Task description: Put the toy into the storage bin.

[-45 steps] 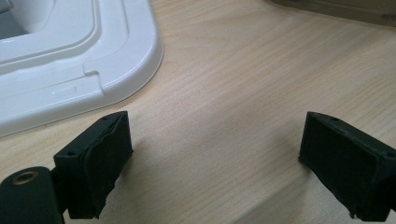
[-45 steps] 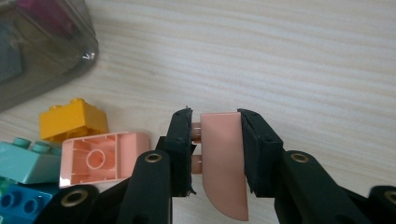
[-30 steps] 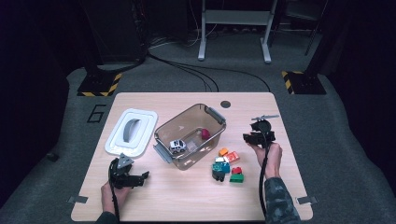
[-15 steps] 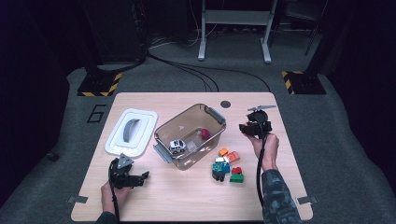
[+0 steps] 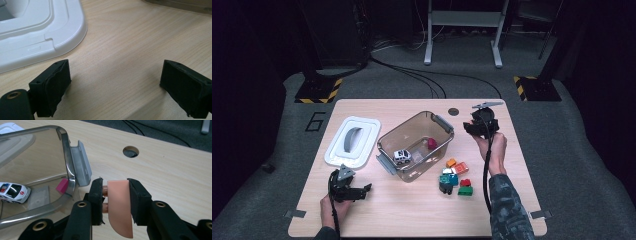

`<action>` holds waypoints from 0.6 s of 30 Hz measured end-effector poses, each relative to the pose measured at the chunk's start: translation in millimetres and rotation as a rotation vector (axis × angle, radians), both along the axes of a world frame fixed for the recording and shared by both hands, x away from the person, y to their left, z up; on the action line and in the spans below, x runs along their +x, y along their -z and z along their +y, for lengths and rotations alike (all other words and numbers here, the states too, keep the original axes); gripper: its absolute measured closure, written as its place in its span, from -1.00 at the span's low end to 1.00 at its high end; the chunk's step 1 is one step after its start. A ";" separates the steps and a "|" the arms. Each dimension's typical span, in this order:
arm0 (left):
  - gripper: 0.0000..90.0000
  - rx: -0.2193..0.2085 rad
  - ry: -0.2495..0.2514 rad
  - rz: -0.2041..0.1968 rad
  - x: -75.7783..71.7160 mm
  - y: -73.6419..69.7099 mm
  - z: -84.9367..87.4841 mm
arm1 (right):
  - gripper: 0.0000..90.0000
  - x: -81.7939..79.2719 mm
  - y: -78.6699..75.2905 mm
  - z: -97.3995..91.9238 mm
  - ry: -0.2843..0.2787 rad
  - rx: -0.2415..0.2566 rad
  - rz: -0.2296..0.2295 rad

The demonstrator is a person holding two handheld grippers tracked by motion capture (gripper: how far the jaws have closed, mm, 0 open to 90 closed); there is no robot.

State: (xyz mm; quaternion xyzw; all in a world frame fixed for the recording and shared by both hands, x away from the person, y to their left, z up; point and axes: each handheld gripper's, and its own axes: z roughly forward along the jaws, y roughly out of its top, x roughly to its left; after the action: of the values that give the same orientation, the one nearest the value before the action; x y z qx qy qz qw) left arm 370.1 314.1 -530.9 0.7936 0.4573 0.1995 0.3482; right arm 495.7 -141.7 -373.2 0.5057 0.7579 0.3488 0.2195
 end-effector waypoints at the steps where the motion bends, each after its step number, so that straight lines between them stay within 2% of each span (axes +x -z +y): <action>1: -0.80 0.000 0.001 0.000 0.1 0.0 0.1 | 0.48 0.1 -2.0 1.3 0.003 0.002 0.004; 12: -0.79 0.000 0.000 0.000 0.0 0.0 0.0 | 0.48 3.8 -18.9 16.4 -0.034 0.005 -0.030; 16: -0.79 0.001 0.000 0.000 -0.1 0.0 0.0 | 0.48 5.4 -28.0 26.6 -0.067 -0.002 -0.055; 18: -0.79 0.000 -0.001 0.000 -0.1 0.0 0.0 | 0.48 5.4 -31.2 31.3 -0.072 0.002 -0.054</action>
State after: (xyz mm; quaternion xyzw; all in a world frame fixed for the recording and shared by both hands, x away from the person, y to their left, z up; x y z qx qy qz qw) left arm 370.0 314.1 -530.8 0.7935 0.4575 0.1997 0.3480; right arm 501.1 -110.4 -342.0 0.4689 0.7690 0.3706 0.2266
